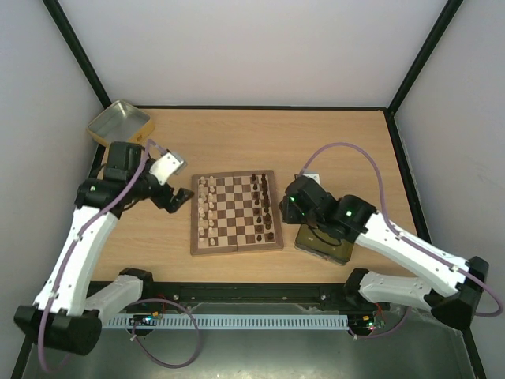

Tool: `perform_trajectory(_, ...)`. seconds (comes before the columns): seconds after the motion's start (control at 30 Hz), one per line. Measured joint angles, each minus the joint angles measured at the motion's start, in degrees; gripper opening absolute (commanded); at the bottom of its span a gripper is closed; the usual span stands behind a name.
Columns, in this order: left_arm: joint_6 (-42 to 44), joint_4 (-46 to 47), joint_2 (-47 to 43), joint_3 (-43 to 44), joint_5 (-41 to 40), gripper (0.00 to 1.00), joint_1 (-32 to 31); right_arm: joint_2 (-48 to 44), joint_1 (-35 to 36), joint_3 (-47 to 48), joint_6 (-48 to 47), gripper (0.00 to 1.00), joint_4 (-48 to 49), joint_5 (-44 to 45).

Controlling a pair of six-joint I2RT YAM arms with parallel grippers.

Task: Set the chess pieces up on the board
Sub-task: Reset both arms

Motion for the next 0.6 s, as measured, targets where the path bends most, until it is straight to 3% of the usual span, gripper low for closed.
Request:
perform_trajectory(0.17,-1.14,-4.33,-6.21,0.39,5.05,0.99,-6.58,-5.73,1.51,-1.57,0.22,0.57,0.02,-1.09)
perform_trajectory(0.6,-2.58,-6.62,-11.15,0.42,12.46,0.99,-6.29,-13.97,2.23,-6.67,-0.02,0.58,0.33,-2.97)
